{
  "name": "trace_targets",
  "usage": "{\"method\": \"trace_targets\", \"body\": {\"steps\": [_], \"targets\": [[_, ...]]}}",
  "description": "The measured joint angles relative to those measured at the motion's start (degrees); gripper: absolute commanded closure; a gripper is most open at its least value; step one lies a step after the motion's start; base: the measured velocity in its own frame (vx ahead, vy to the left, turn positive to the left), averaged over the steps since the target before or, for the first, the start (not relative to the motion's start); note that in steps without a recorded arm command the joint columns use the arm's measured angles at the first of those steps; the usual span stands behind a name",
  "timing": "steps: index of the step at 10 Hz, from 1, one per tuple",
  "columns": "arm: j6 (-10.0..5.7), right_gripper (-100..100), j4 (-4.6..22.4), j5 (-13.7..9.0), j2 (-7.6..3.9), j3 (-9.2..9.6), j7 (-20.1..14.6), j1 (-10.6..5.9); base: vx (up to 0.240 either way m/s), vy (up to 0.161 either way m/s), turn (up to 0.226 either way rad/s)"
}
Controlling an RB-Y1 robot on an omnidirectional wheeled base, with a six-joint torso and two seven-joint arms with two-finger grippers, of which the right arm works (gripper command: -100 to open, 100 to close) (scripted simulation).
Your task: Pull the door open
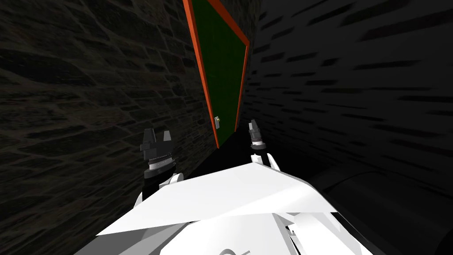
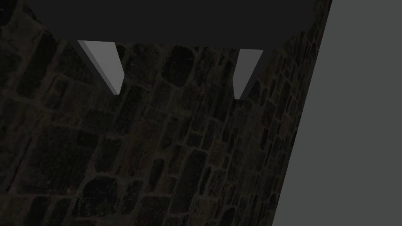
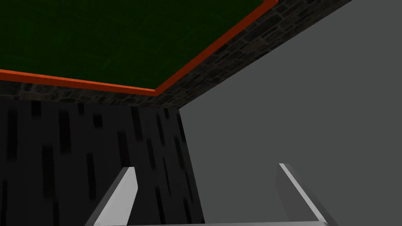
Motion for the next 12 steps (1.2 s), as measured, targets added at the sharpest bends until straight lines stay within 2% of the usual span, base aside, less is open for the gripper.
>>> {"method": "trace_targets", "body": {"steps": [5,8,12], "targets": [[0.55,-100,4.5,5.9,-0.74,-0.35,3.7,-1.62,0.092,-0.024,0.112],[0.25,-100,8.3,9.9,-1.16,-0.78,6.2,-2.71,0.100,-0.030,0.116],[1.09,-100,12.8,15.7,-1.86,-1.29,9.6,-4.69,0.091,-0.036,0.126]]}}
